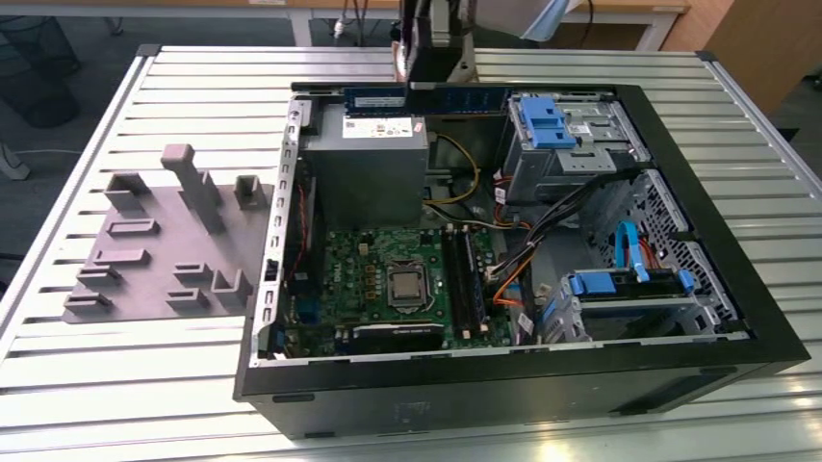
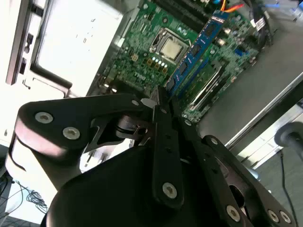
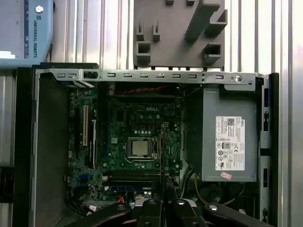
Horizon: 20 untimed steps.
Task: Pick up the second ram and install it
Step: 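Pick up the second ram and move it above second insertion slot, then insert the second ram into the second slot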
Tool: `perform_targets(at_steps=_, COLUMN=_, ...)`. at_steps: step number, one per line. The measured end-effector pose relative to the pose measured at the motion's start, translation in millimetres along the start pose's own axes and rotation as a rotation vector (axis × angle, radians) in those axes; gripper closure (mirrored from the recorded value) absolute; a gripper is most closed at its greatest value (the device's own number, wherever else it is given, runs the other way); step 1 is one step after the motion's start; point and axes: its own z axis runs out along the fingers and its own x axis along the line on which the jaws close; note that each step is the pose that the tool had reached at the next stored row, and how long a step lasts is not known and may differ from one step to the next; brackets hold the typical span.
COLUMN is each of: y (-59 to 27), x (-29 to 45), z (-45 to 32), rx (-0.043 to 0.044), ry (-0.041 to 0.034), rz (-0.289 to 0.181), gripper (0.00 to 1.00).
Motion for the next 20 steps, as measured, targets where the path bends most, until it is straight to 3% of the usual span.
perform_targets(at_steps=7, y=-22.6, x=0.0, z=-0.4, rx=0.0, ry=0.0, rz=0.0, gripper=0.86)
perform_targets(at_steps=20, y=-22.7, x=0.0, z=-0.4, rx=0.0, ry=0.0001, rz=-0.004, gripper=0.86)
